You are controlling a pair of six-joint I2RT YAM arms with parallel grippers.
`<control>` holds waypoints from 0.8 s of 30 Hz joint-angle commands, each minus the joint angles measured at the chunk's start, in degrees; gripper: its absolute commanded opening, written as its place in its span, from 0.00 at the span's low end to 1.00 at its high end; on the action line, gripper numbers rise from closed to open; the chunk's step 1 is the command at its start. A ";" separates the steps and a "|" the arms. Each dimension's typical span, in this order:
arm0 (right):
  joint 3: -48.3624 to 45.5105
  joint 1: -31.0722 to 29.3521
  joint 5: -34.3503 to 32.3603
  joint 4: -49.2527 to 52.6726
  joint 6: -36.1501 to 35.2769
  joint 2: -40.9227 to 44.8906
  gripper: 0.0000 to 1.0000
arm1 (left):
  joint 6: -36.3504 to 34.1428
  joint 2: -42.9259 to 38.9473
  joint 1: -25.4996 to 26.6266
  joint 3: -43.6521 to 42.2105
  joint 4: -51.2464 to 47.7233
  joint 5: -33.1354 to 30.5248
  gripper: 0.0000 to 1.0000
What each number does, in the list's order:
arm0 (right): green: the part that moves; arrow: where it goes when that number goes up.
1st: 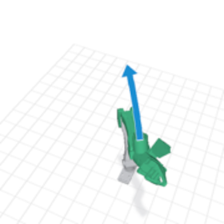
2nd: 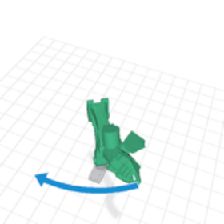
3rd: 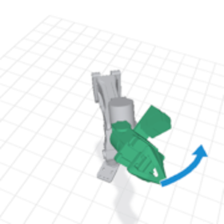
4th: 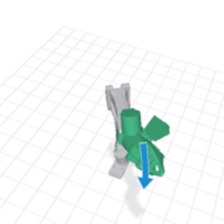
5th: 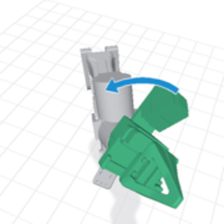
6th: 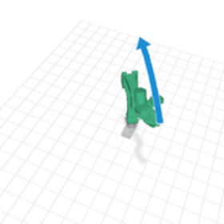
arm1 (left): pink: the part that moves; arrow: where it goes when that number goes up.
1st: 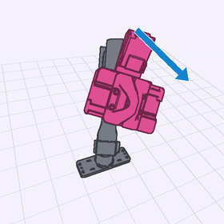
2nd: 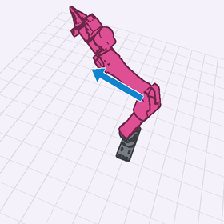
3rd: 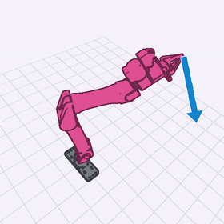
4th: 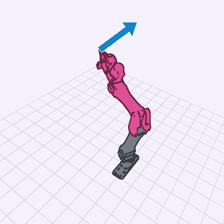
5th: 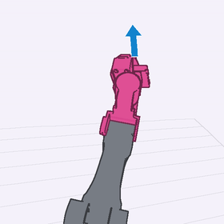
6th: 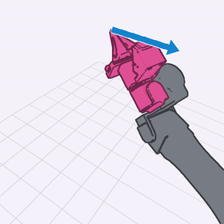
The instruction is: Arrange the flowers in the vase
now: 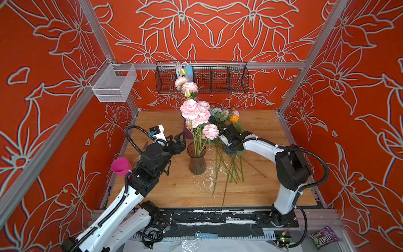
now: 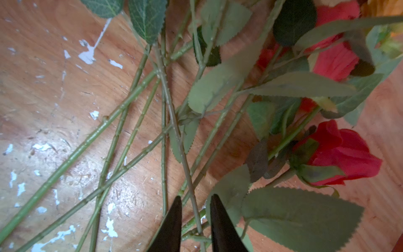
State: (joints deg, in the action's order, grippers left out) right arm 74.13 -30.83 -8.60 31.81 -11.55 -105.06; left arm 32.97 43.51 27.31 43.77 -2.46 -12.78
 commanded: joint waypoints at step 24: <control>1.50 -0.08 -3.15 1.32 1.13 0.41 0.09 | -0.40 -0.35 -0.42 1.14 1.41 -0.14 0.83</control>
State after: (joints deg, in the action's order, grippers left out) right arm 75.07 -30.48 -10.07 32.12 -10.72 -106.87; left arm 32.97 43.51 27.31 43.77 -2.46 -12.78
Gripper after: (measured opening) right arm 0.095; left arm 0.830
